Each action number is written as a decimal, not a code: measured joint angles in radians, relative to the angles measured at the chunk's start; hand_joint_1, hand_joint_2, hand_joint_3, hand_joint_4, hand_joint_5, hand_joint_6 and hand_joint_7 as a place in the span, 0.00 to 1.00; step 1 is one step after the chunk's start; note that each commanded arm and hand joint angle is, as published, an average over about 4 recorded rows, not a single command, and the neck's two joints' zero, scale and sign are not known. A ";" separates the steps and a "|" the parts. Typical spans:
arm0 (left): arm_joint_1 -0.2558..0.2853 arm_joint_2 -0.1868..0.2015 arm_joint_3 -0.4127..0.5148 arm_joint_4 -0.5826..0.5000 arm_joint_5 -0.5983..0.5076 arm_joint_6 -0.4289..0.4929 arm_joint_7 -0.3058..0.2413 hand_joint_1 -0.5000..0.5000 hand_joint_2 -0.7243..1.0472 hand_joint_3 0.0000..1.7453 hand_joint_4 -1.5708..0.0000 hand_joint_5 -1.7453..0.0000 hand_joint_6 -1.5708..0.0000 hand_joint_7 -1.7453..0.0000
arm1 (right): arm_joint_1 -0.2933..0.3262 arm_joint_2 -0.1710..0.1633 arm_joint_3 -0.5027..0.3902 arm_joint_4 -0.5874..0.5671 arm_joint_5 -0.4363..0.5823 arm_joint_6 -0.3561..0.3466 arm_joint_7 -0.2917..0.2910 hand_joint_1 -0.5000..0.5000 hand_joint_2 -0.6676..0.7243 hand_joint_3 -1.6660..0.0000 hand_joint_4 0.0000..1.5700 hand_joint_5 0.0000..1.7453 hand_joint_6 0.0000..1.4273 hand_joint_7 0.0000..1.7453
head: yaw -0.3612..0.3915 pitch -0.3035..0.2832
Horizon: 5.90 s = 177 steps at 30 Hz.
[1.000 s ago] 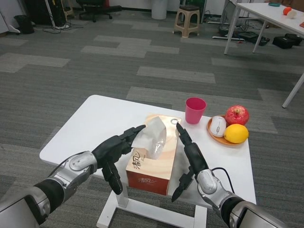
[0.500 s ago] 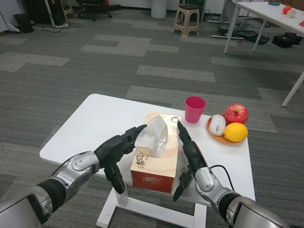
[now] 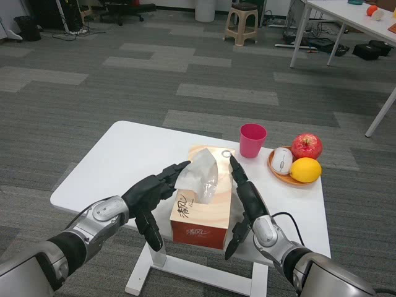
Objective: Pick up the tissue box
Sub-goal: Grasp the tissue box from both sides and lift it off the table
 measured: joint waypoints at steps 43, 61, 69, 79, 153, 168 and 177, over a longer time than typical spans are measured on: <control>-0.009 -0.006 -0.074 0.012 -0.103 -0.026 0.051 1.00 0.60 0.00 1.00 1.00 1.00 1.00 | -0.003 -0.008 0.007 -0.012 0.005 0.005 -0.045 0.05 0.31 0.92 0.94 0.33 0.00 0.04 | 0.013 -0.022; -0.009 0.018 -0.069 -0.033 -0.112 -0.027 0.045 1.00 0.60 0.00 1.00 1.00 1.00 1.00 | -0.003 -0.022 0.005 -0.038 0.005 0.011 -0.071 0.06 0.30 0.90 0.92 0.39 0.00 0.04 | 0.015 -0.021; -0.009 0.020 -0.068 -0.035 -0.112 -0.027 0.045 1.00 0.60 0.00 1.00 1.00 1.00 1.00 | -0.003 -0.025 0.007 -0.047 0.006 0.019 -0.072 0.14 0.32 0.89 0.58 0.29 0.00 0.04 | 0.017 -0.021; -0.009 0.023 -0.068 -0.037 -0.117 -0.027 0.045 1.00 0.60 0.00 1.00 1.00 1.00 1.00 | -0.003 -0.028 0.008 -0.053 0.007 0.022 -0.050 0.25 0.32 0.86 0.36 0.17 0.00 0.04 | 0.020 -0.018; -0.009 0.031 -0.063 -0.037 -0.132 -0.033 0.039 1.00 0.60 0.00 1.00 1.00 1.00 1.00 | -0.002 -0.041 -0.011 -0.091 0.016 0.038 0.133 0.23 0.93 1.00 0.00 0.00 0.00 0.00 | 0.036 -0.032; -0.008 0.031 -0.064 -0.036 -0.140 -0.033 0.039 1.00 0.60 0.00 1.00 1.00 1.00 1.00 | -0.003 -0.039 -0.006 -0.091 0.016 0.038 0.131 0.21 0.91 1.00 0.00 0.00 0.00 0.00 | 0.035 -0.038; -0.003 0.028 -0.094 -0.034 -0.203 -0.033 0.041 1.00 0.60 0.00 1.00 1.00 1.00 1.00 | -0.011 -0.027 0.002 -0.081 0.016 0.038 0.118 0.21 0.91 1.00 0.00 0.00 0.00 0.00 | 0.037 -0.047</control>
